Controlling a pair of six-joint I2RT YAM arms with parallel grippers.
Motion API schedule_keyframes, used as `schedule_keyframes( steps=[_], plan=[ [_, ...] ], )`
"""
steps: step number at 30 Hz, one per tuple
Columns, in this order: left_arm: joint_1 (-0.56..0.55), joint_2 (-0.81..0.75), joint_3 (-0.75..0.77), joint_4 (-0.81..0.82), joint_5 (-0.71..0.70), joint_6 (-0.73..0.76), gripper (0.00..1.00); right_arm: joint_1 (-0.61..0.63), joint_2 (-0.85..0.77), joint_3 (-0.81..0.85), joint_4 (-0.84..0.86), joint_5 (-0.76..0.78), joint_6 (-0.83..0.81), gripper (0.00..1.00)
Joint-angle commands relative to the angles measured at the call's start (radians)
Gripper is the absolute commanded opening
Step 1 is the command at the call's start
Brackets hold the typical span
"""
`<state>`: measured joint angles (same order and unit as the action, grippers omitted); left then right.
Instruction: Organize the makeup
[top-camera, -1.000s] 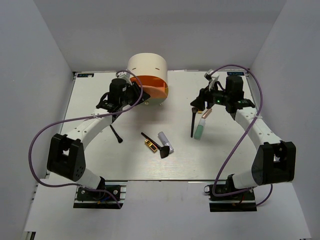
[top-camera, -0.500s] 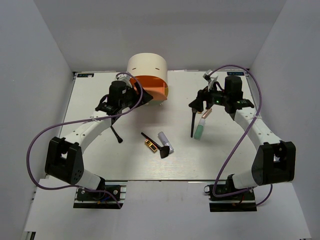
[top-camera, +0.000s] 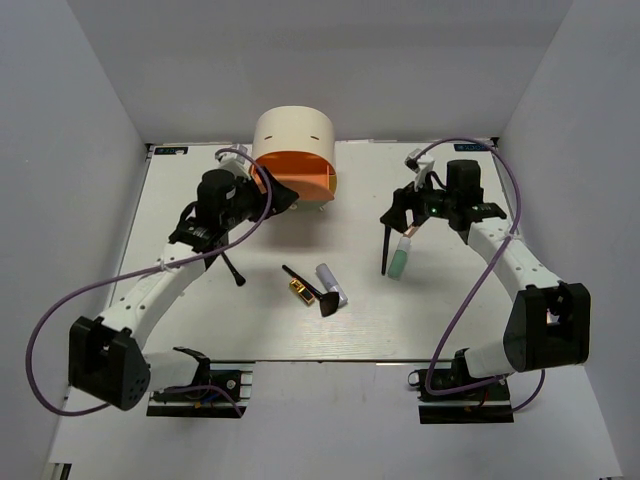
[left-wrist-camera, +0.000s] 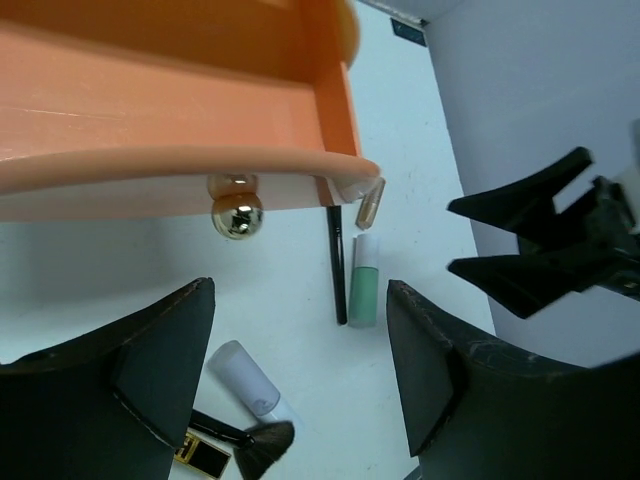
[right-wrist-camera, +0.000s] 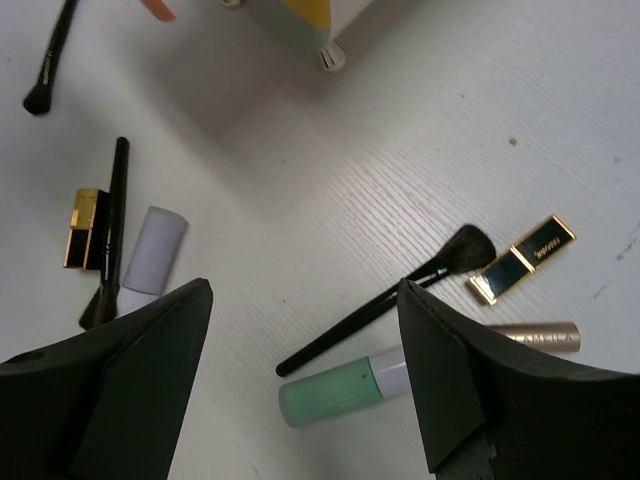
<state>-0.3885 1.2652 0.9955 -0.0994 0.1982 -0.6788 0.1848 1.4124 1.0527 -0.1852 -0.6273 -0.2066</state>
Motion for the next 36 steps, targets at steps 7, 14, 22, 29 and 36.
schedule_keyframes(
  steps=[7, 14, 22, 29, 36],
  plan=[
    [-0.003, -0.275, -0.061, -0.186, -0.054, 0.019, 0.78, 0.001, -0.012, -0.034, -0.109, 0.371, 0.119, 0.57],
    [0.007, -0.512, -0.190, -0.362, -0.169, -0.070, 0.78, 0.002, 0.063, 0.001, -0.247, 0.498, 0.255, 0.55],
    [0.007, -0.622, -0.302, -0.408, -0.181, -0.153, 0.78, 0.004, 0.160, 0.010, -0.335, 0.466, 0.366, 0.62],
    [0.007, -0.661, -0.334, -0.419, -0.224, -0.169, 0.78, 0.005, 0.227, 0.010, -0.303, 0.439, 0.435, 0.64],
    [0.007, -0.648, -0.319, -0.450, -0.240, -0.153, 0.78, 0.012, 0.316, 0.033, -0.289, 0.456, 0.472, 0.63]
  ],
)
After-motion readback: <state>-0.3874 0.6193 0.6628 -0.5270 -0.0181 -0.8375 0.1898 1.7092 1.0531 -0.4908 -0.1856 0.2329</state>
